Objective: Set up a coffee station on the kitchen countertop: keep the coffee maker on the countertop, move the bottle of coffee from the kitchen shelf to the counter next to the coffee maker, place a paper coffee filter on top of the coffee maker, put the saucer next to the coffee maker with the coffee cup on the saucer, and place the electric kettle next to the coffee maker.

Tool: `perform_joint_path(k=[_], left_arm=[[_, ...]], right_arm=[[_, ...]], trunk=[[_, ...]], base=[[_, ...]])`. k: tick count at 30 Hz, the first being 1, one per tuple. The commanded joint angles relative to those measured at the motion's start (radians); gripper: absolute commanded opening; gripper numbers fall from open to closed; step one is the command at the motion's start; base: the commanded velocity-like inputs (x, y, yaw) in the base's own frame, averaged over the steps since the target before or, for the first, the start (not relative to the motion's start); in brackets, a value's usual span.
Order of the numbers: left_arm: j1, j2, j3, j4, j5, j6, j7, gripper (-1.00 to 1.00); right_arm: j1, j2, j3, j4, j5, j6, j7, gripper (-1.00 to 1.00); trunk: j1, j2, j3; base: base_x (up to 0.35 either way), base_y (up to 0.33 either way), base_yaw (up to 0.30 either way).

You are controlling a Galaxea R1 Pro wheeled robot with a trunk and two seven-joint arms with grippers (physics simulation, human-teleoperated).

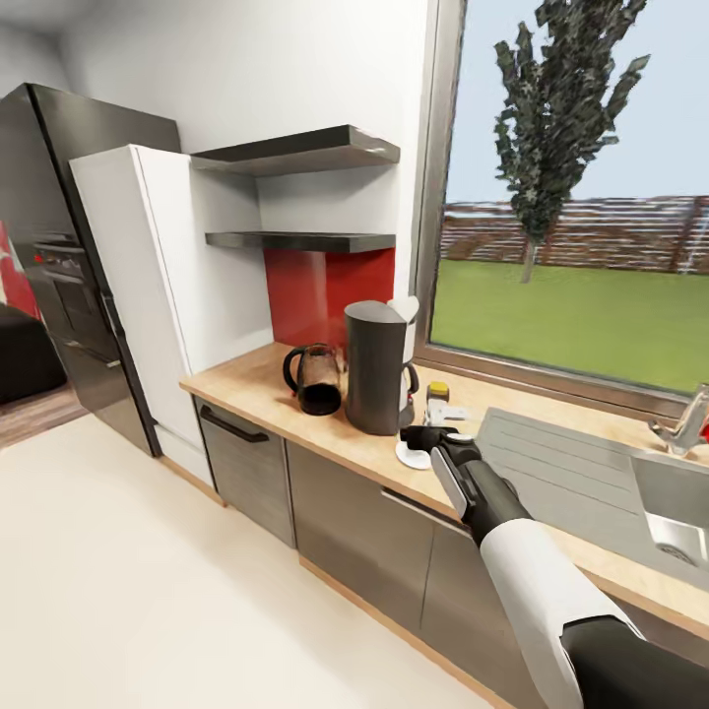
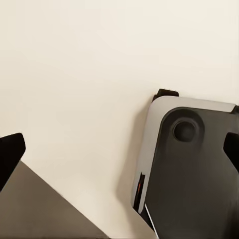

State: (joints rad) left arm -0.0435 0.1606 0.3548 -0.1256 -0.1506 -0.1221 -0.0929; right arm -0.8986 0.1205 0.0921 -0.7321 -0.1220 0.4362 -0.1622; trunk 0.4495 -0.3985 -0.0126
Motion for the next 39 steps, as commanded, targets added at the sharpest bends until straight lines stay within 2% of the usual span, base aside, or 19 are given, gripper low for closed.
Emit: perform_joint_path(k=[1,39], left_arm=[[-0.001,0.000,0.009,0.001,-0.010,-0.004,-0.004,1.00],[-0.001,-0.001,0.010,0.001,-0.010,-0.004,-0.004,1.00]], right_arm=[[0.000,-0.001,0.004,-0.001,-0.011,0.004,-0.009,1.00],[0.000,0.001,0.005,0.007,-0.011,0.004,-0.008,1.00]], trunk=[[0.000,-0.001,-0.001],[0.000,-0.001,0.005]], base=[[-0.006,0.000,0.275],[0.000,0.000,0.278]])
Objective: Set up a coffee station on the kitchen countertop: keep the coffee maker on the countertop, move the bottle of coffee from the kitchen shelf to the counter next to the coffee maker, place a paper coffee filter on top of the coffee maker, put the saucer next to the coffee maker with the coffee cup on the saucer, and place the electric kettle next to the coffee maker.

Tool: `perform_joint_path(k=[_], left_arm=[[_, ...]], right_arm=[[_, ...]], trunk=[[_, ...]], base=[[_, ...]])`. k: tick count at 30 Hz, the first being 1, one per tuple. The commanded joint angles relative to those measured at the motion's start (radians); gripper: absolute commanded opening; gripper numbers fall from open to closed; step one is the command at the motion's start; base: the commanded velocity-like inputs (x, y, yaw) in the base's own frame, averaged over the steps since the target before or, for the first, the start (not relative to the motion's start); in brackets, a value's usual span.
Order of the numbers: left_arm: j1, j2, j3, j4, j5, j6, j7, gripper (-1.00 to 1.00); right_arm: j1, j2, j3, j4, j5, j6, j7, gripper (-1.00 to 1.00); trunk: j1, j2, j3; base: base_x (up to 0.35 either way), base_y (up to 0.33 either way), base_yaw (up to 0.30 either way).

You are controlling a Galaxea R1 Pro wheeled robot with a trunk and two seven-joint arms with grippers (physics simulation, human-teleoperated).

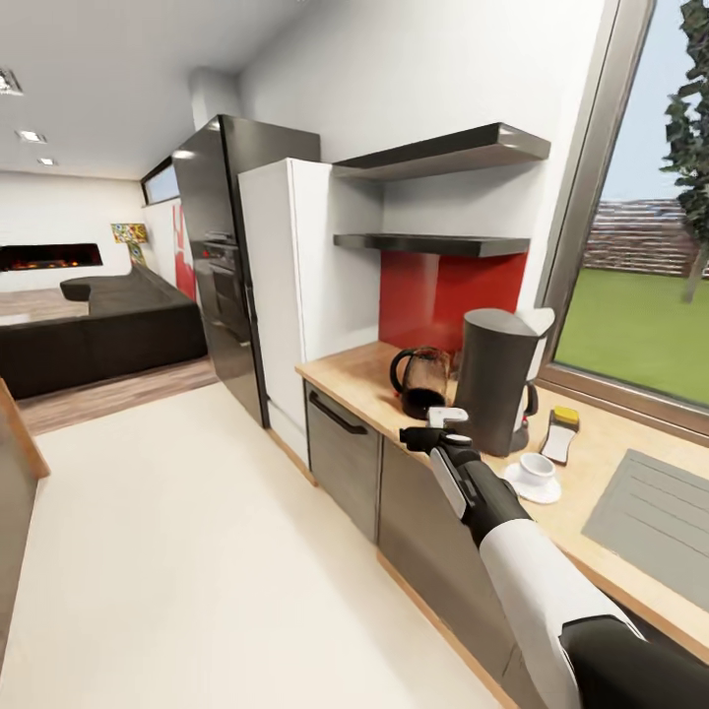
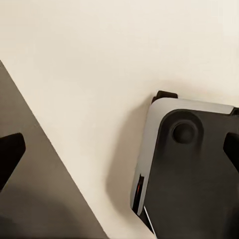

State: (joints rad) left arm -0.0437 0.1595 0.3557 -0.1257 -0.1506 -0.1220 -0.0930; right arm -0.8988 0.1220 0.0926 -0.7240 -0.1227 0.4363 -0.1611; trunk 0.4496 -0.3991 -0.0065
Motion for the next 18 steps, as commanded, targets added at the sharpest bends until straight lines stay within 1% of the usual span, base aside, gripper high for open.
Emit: perform_joint_path(k=[1,7,10,14,16,18], left_arm=[[-0.001,0.000,0.009,0.001,-0.010,-0.004,-0.004,1.00],[-0.001,0.000,0.009,0.001,-0.010,-0.005,-0.003,1.00],[-0.001,0.000,0.009,0.001,-0.010,-0.005,-0.003,1.00],[-0.001,0.000,0.009,0.001,-0.010,-0.005,-0.004,1.00],[-0.001,0.000,0.009,0.001,-0.010,-0.005,-0.004,1.00],[-0.001,0.000,0.010,0.001,-0.010,-0.005,-0.004,1.00]], right_arm=[[0.000,-0.001,0.004,-0.001,-0.011,0.004,-0.009,1.00],[0.000,0.000,0.004,0.006,-0.011,0.004,-0.008,1.00],[0.000,0.001,0.005,0.029,-0.011,0.004,-0.007,1.00],[0.000,0.006,0.007,0.115,-0.011,-0.001,-0.005,1.00],[0.000,0.012,0.007,0.158,-0.011,-0.002,-0.002,1.00],[0.000,0.023,0.007,0.221,-0.011,-0.006,0.003,1.00]], trunk=[[0.000,-0.001,0.000],[0.000,-0.001,0.003],[0.000,-0.001,0.005],[0.000,-0.001,0.007],[0.000,-0.001,0.008],[0.000,-0.001,0.009]], base=[[0.000,0.000,0.278],[0.000,0.000,0.278],[0.000,0.000,0.278],[0.000,0.000,0.278],[0.000,0.000,0.278],[0.000,0.000,0.278]])
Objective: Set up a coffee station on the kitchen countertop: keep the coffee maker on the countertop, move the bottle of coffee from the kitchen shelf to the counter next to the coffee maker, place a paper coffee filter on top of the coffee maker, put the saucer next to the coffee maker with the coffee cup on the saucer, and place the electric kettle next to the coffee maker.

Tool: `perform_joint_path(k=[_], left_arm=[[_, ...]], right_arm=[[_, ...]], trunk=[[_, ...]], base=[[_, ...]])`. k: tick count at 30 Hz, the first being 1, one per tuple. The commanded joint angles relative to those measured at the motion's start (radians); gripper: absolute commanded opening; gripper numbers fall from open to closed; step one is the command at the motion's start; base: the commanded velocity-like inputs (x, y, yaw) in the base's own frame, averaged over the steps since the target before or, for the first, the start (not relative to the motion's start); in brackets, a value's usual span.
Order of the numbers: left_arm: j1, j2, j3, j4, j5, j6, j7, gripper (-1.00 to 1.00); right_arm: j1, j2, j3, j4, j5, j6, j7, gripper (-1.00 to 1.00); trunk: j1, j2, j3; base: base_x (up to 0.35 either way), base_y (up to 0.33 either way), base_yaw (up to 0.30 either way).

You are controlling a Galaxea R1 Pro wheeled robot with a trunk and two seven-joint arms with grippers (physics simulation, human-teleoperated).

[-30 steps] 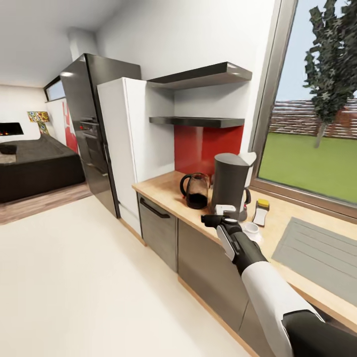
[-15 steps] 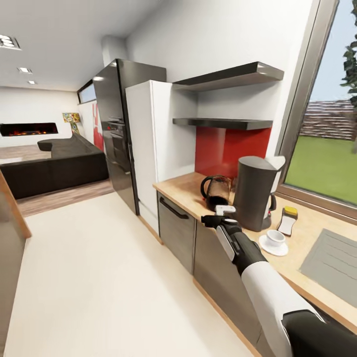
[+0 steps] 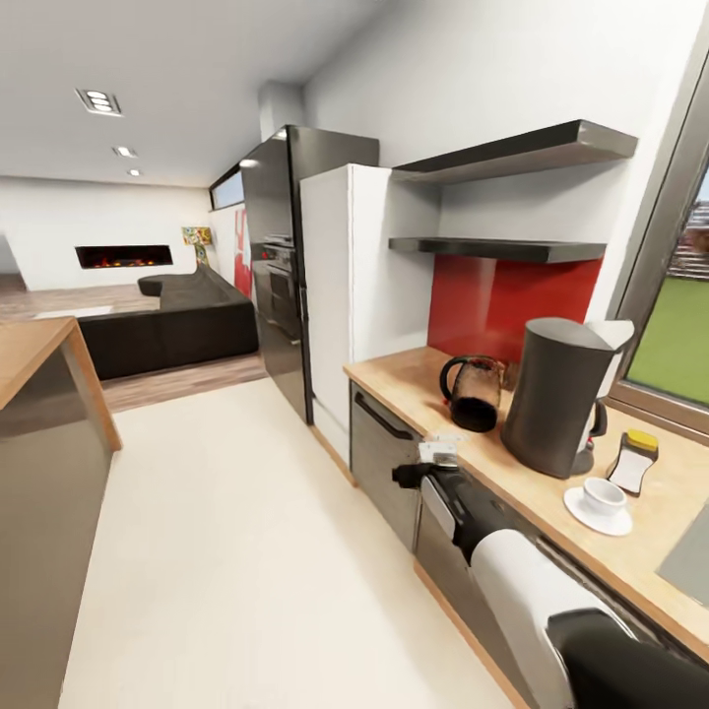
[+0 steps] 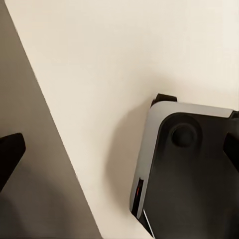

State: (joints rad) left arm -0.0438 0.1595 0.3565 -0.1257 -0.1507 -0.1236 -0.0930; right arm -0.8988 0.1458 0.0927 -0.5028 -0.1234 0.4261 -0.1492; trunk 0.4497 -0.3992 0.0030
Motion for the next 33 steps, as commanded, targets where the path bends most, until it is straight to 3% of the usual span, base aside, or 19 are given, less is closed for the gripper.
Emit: perform_joint_path(k=[1,6,10,13,17,24,28,33], left_arm=[[-0.001,0.000,0.009,0.001,-0.010,-0.004,-0.004,1.00],[-0.001,-0.001,0.010,0.002,-0.010,-0.005,-0.004,1.00],[-0.001,-0.001,0.010,0.002,-0.010,-0.006,-0.004,1.00],[-0.001,-0.001,0.011,0.003,-0.010,-0.008,-0.004,1.00],[-0.001,-0.002,0.011,0.004,-0.009,-0.009,-0.004,1.00],[-0.001,-0.011,0.009,0.021,-0.015,-0.014,-0.002,1.00],[-0.001,-0.016,0.008,0.024,-0.015,-0.014,-0.003,1.00],[-0.001,-0.016,0.006,0.033,-0.015,-0.014,-0.004,1.00]], right_arm=[[0.000,0.004,0.007,0.031,-0.010,0.000,-0.007,1.00],[0.000,0.015,0.007,0.199,-0.009,-0.082,-0.001,1.00],[0.000,0.020,0.007,0.392,-0.005,-0.197,0.000,1.00],[0.027,0.023,0.007,0.457,0.000,-0.283,0.000,1.00],[0.135,0.018,0.007,0.475,0.002,-0.322,0.000,1.00],[0.369,-0.018,0.007,0.479,0.004,-0.329,0.000,1.00],[0.491,-0.026,0.007,0.480,0.004,-0.329,0.000,1.00],[0.594,-0.026,0.008,0.480,0.004,-0.329,0.019,1.00]], trunk=[[0.000,-0.001,0.000],[0.000,-0.001,0.003],[0.000,-0.001,0.005],[0.000,-0.001,0.006],[0.000,-0.001,0.008],[0.000,-0.001,0.010],[0.000,-0.001,0.010],[0.000,-0.001,0.010]], base=[[0.000,0.000,0.278],[0.000,0.000,0.278],[0.000,0.000,0.278],[0.000,0.000,0.278],[0.000,0.000,0.278],[0.000,0.000,0.278],[0.000,0.000,0.277],[0.000,0.000,0.176]])
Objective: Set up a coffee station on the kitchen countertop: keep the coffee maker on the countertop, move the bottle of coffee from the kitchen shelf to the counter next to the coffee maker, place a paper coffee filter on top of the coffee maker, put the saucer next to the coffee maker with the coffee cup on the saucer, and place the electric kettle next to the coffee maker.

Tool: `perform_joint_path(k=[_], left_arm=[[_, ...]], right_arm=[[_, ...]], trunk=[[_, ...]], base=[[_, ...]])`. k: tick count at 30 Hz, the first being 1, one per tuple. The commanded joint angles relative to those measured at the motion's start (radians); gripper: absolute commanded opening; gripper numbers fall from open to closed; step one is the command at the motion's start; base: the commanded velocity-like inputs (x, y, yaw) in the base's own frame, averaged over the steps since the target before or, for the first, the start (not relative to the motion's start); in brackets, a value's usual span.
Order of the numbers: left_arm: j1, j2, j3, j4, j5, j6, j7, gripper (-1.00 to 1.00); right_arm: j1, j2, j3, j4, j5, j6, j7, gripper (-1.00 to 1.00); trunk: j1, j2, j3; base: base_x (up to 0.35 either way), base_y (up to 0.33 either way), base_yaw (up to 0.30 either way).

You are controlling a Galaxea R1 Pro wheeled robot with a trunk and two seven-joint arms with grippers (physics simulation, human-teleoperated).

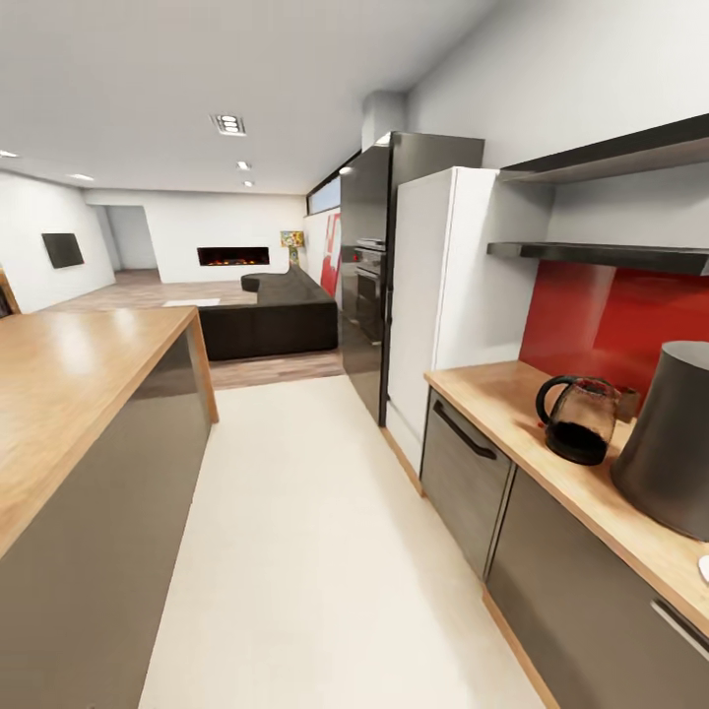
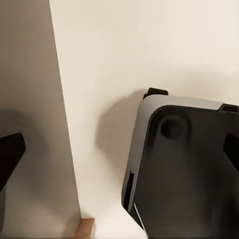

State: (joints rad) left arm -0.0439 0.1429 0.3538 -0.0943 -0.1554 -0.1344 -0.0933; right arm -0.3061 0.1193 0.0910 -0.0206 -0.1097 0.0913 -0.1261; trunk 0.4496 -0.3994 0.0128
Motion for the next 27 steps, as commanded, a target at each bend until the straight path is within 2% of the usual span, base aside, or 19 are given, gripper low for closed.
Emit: perform_joint_path(k=[1,7,14,17,24,27], left_arm=[[-0.001,0.001,0.009,0.009,-0.010,-0.004,-0.003,1.00],[-0.001,0.001,0.007,0.040,-0.011,-0.004,-0.003,1.00],[0.005,0.003,0.004,0.045,-0.012,-0.004,-0.003,1.00],[0.006,0.003,0.004,0.045,-0.012,-0.004,-0.003,1.00],[0.007,0.001,0.004,0.044,-0.012,-0.004,-0.002,1.00],[0.007,0.002,0.005,0.044,-0.012,-0.004,-0.002,1.00]], right_arm=[[0.015,0.000,0.010,-0.002,-0.010,0.008,0.012,1.00],[0.056,-0.001,0.009,-0.002,-0.010,0.027,0.115,1.00],[0.075,-0.031,0.008,-0.002,-0.015,0.115,0.142,1.00],[0.082,-0.034,0.007,-0.003,-0.016,0.153,0.191,1.00],[0.085,-0.035,0.009,-0.006,-0.015,0.159,0.234,1.00],[0.085,-0.034,0.009,-0.009,-0.016,0.113,0.235,1.00]], trunk=[[0.000,-0.001,0.000],[0.000,-0.001,0.000],[0.000,-0.001,0.000],[0.000,-0.001,0.000],[0.000,-0.001,0.000],[0.000,-0.001,0.000]], base=[[0.000,0.000,0.058],[0.000,0.000,0.017],[0.000,0.000,0.001],[0.000,0.000,0.000],[0.000,0.000,0.000],[0.000,0.000,0.000]])
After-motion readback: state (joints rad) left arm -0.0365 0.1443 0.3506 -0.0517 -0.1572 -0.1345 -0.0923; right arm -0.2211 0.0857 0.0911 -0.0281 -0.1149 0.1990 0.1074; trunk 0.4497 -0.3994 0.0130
